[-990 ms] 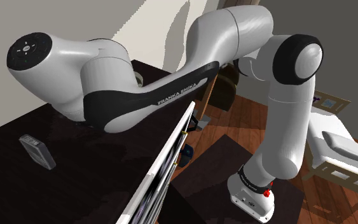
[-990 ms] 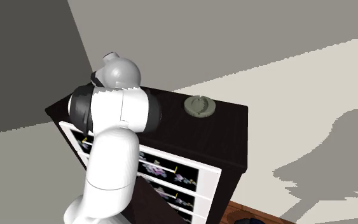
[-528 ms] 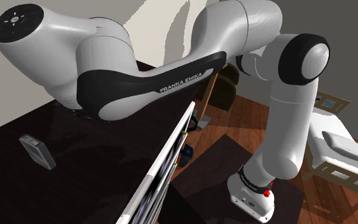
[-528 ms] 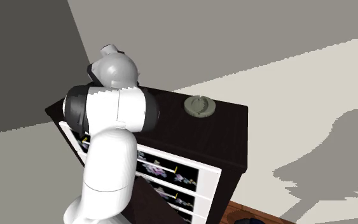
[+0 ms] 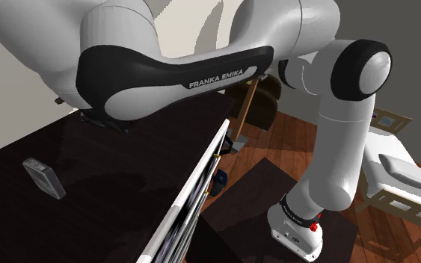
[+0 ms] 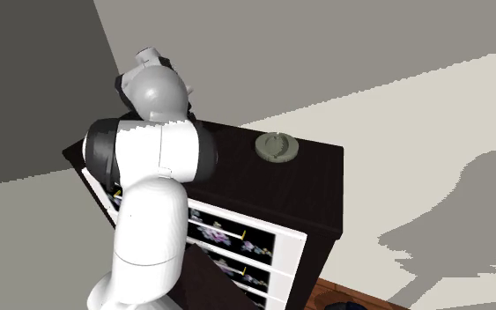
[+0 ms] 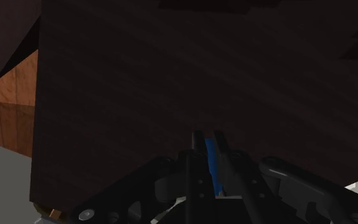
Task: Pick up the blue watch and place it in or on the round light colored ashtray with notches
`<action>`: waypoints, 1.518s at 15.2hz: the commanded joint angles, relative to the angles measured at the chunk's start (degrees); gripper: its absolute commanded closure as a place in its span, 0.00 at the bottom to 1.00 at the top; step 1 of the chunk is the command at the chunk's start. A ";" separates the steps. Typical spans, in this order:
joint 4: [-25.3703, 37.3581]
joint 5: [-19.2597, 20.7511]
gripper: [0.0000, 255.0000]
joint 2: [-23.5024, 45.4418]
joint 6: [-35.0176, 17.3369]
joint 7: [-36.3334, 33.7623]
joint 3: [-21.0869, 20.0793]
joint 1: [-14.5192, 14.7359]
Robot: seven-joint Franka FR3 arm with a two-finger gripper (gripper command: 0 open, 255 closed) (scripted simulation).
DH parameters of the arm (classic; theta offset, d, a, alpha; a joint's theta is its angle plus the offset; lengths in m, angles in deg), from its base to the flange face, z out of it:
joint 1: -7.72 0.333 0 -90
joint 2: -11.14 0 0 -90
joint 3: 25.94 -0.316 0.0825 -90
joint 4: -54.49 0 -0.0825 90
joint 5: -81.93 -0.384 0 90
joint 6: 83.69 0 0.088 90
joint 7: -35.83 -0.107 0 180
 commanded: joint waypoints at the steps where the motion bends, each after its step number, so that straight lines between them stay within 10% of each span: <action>1: 1.25 -0.17 1.00 -0.22 1.25 0.54 -0.10 0.30; 12: 3.00 2.40 1.00 1.32 -4.33 12.47 3.57 -9.06; 23: 16.10 7.65 1.00 10.38 -5.56 24.60 8.90 -11.67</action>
